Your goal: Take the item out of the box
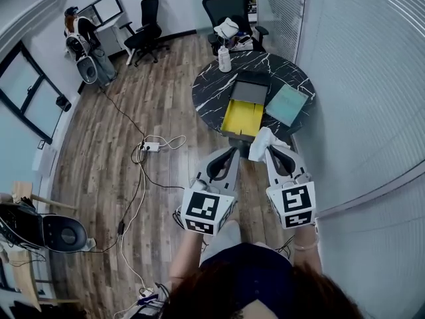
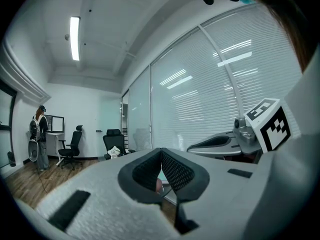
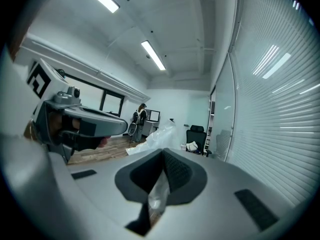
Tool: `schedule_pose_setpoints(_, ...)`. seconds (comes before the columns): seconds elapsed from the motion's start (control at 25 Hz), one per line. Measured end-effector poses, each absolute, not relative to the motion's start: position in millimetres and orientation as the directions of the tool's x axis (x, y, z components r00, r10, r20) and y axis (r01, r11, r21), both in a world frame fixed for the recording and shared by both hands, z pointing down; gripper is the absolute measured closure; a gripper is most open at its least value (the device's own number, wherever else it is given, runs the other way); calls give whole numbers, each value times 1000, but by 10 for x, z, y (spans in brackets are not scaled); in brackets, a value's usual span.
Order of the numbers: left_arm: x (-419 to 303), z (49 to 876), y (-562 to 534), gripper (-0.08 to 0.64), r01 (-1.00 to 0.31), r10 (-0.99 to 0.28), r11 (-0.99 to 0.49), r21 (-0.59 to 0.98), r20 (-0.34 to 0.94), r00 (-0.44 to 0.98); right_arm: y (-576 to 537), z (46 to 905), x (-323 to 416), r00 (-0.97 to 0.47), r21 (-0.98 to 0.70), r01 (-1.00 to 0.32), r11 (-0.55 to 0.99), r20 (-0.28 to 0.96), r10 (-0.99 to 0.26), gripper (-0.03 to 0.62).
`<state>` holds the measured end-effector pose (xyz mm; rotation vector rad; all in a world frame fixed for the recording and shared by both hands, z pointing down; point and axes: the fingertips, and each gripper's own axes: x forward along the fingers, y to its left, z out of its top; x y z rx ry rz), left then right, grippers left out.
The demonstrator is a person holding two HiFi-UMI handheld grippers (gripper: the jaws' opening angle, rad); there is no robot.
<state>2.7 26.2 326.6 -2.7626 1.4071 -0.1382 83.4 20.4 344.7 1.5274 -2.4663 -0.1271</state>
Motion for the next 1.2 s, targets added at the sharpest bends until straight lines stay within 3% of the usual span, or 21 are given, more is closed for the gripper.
schedule_pose_setpoints(1.2, 209, 3339, 738, 532, -794, -797, -604, -65, 80, 599, 715, 3514, 892, -442, 185, -864, 469, 169, -881, 568)
